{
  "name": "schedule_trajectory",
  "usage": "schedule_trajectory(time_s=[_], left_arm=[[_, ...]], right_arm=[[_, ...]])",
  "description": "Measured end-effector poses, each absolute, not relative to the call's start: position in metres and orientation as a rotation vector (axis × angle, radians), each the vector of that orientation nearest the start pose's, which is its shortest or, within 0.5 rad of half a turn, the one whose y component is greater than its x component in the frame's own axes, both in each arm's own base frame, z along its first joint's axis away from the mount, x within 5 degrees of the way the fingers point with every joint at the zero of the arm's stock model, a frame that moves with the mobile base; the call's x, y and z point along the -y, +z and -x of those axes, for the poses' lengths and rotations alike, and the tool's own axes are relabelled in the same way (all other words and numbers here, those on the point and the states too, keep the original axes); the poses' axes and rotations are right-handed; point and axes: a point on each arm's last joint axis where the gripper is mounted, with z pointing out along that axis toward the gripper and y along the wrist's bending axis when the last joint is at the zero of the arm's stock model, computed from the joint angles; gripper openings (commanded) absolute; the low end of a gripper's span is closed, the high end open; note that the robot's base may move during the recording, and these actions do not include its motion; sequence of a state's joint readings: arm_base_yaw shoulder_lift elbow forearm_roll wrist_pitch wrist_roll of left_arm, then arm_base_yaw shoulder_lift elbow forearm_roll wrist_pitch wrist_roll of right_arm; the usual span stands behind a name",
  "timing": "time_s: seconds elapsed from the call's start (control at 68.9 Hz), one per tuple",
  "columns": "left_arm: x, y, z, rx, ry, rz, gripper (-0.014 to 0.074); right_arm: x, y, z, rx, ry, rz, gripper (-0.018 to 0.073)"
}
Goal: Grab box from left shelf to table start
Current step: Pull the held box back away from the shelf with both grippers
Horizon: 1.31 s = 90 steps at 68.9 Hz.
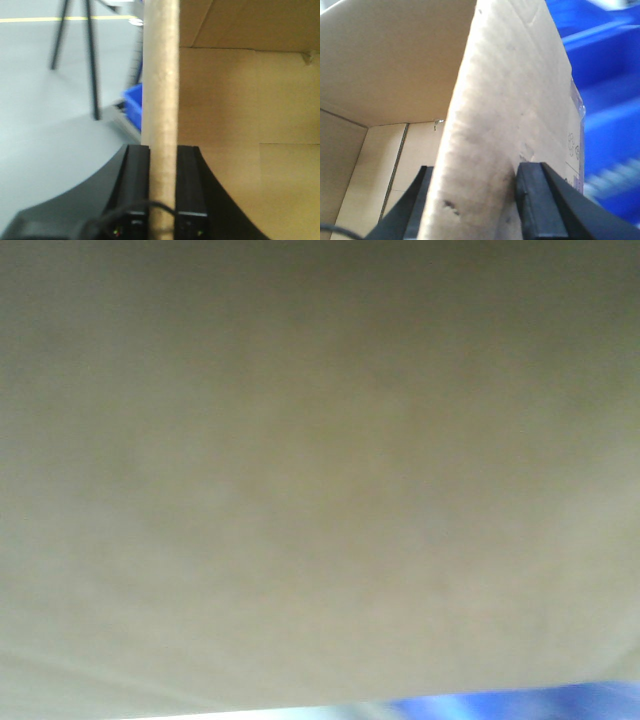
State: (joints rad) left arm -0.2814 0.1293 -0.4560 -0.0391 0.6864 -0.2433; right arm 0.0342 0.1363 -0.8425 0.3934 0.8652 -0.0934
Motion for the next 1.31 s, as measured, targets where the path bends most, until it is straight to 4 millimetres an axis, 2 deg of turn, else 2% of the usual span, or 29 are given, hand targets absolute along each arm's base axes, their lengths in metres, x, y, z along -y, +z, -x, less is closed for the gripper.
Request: schedule_trajectory(time_s=[1.307], left_arm=[[0.0115, 0.2932, -0.0316, -1.866, -0.409, -0.025, -0.0099]], right_arm=[[-0.0257, 0.391, 0.0269, -1.616, 0.396, 0.121, 0.0057]])
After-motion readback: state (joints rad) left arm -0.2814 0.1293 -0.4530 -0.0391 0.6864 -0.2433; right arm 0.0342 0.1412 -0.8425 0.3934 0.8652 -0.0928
